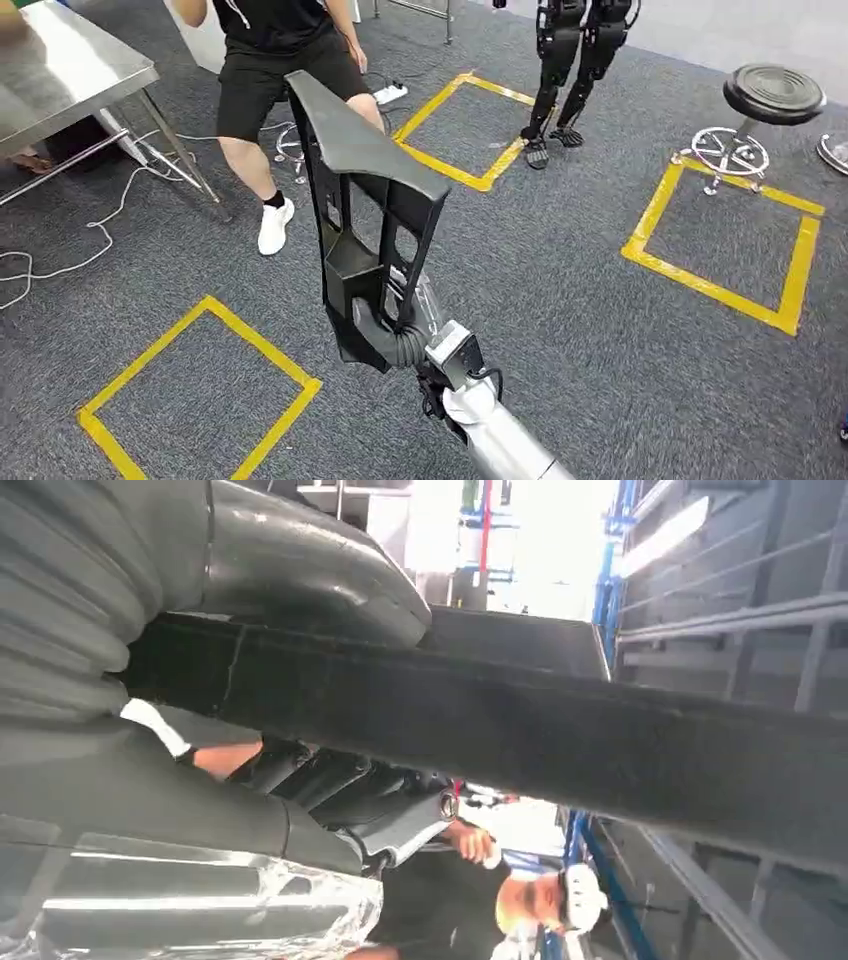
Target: Take the parts from the cabinet and place them on the table.
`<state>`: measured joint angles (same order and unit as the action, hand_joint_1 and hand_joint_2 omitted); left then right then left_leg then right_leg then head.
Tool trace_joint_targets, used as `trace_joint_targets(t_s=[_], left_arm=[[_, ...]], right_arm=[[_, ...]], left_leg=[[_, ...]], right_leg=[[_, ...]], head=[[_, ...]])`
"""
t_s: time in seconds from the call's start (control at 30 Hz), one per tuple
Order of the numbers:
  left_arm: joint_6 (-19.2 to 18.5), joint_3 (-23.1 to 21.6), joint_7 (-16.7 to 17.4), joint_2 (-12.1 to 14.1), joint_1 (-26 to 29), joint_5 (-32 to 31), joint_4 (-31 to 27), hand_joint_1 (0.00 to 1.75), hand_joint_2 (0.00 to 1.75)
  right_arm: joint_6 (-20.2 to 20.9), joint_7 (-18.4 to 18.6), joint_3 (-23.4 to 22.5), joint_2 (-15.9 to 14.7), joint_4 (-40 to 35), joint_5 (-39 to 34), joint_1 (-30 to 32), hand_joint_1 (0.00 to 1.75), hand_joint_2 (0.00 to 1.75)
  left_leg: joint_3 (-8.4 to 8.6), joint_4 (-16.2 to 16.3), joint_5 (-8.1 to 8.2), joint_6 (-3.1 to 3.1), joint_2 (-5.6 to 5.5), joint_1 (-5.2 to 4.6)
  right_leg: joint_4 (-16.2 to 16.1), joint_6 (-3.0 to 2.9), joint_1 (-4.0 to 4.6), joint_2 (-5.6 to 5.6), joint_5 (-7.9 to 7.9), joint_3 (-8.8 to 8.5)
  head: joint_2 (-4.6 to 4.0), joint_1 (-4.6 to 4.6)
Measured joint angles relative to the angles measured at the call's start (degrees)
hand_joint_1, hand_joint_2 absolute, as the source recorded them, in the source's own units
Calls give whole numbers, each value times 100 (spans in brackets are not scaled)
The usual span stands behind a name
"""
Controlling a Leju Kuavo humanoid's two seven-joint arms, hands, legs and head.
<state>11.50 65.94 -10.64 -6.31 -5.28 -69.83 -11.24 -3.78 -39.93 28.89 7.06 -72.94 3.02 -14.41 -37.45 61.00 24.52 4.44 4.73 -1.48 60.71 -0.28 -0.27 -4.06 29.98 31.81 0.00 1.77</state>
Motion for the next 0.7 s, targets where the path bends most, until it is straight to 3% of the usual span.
trace_joint_targets(t_s=[0.03, 0.1, 0.13, 0.17, 0.2, 0.23, 0.3, 0.33, 0.37, 0.4, 0.43, 0.47, 0.5, 0.53, 0.57, 0.63, 0.67, 0.7], left_arm=[[0, -7, -13, -9, -28, -15, 0, 0, 175], [2, -9, -18, 28, -41, -15, -7, 0, 175], [2, -9, -18, 37, -31, -15, -7, 0, 175], [2, -11, -17, 26, -5, -15, -4, 0, 175], [2, -11, -22, 9, -16, -13, -4, 0, 175], [-2, -11, -22, 6, -35, -13, -4, 0, 175], [-4, -13, -28, -20, -64, -15, -4, 0, 175], [-11, -15, -37, -29, -57, -20, -4, 0, 175], [-20, -15, -53, -33, -39, -22, 0, 0, 175], [-20, -15, -81, -48, -22, -22, 2, 0, 175], [-22, -15, -109, -57, -13, -22, 2, 0, 175], [-20, -15, -138, -59, -12, -22, 2, 0, 175], [-20, -13, -160, -48, -8, -20, 0, 0, 175], [-20, -13, -188, -44, -16, -20, 0, 0, 175], [-22, -13, -229, -53, 2, -17, 2, 0, 175], [-22, -13, -264, -59, 45, -17, 9, 0, 175], [-22, -13, -286, -48, 46, -17, 7, 0, 175], [-17, -15, -313, -59, 41, -17, 9, 0, 175]], right_arm=[[2, -2, -2, -4, 0, 2, -2, 175, 175], [4, 0, -2, 18, 0, 2, 3, 175, 175], [11, 0, -2, 46, -20, 2, 2, 175, 175], [13, 2, -11, 59, -42, 2, 11, 175, 175], [13, -7, -9, 59, -42, 2, -6, 175, 175], [15, -9, -9, 55, -42, 2, -22, 175, 175], [13, -2, -15, 4, -24, 9, 33, 175, 175], [9, 0, -17, -20, -22, 15, 66, 175, 175], [0, 0, -17, -24, -22, 17, 82, 175, 175], [-13, 0, -15, -24, -22, 22, 86, 175, 175], [-24, 0, -15, -26, -24, 41, 86, 175, 175], [-26, 0, -13, -31, -26, 50, 87, 175, 175], [-28, 0, -11, -46, -20, 59, 88, 175, 175], [-31, -2, -7, -46, -46, 72, 108, 175, 175], [-41, 0, -9, -48, -59, 70, 132, 175, 175], [-48, -2, -4, -37, -96, 76, 121, 175, 175], [-52, -2, -6, -26, -116, 85, 121, 175, 175], [-59, -2, -11, -24, -133, 92, 122, 175, 175]], left_leg=[[23, -80, 4, 1, 6, -29], [61, -144, 8, -13, -91, -70], [178, -311, -15, 31, -190, -93], [397, -553, -118, 39, -269, 7], [476, -674, -157, 87, -321, 11], [485, -680, -184, 117, -367, 16], [485, -670, -162, 91, -558, 37], [484, -657, -145, 67, -654, 48], [486, -632, -123, 33, -730, 68], [487, -583, -86, -19, -806, 99], [483, -490, -24, -91, -889, 145], [453, -373, 54, -166, -959, 176], [398, -254, 141, -246, -1020, 162], [346, -146, 213, -274, -1058, 160], [309, -165, 210, -288, -1071, 172], [300, -170, 209, -291, -1117, 195], [297, -105, 247, -322, -1018, 207], [219, 57, 325, -362, -775, 198]], right_leg=[[-52, 20, -22, -64, 2, -20], [-110, 66, -72, -211, 14, -74], [-209, 84, -39, -278, 14, -202], [-134, 83, -20, -128, 33, -184], [49, 68, -25, 169, 87, -115], [373, 35, -29, 309, 215, 69], [1248, 39, -57, 393, 502, 610], [1454, 89, -80, 393, 504, 794], [1360, 165, -99, 392, 394, 816], [1035, 267, -131, 394, 180, 723], [501, 386, -175, 419, -109, 513], [32, 482, -225, 533, -331, 317], [48, 432, -201, 649, -286, 343], [-2, 303, -208, 614, -273, 295], [17, 220, -185, 584, -263, 294], [13, 151, -177, 534, -273, 298], [0, 123, -207, 491, -273, 273], [-4, 86, -206, 462, -253, 241]], head=[[0, -2], [0, -9], [0, -11], [0, -4], [0, -2], [0, -11], [0, 2], [0, 0], [0, 0], [0, 2], [0, 2], [0, 7], [0, 9], [0, 13], [0, 13], [0, 13], [0, 13], [0, -18]])
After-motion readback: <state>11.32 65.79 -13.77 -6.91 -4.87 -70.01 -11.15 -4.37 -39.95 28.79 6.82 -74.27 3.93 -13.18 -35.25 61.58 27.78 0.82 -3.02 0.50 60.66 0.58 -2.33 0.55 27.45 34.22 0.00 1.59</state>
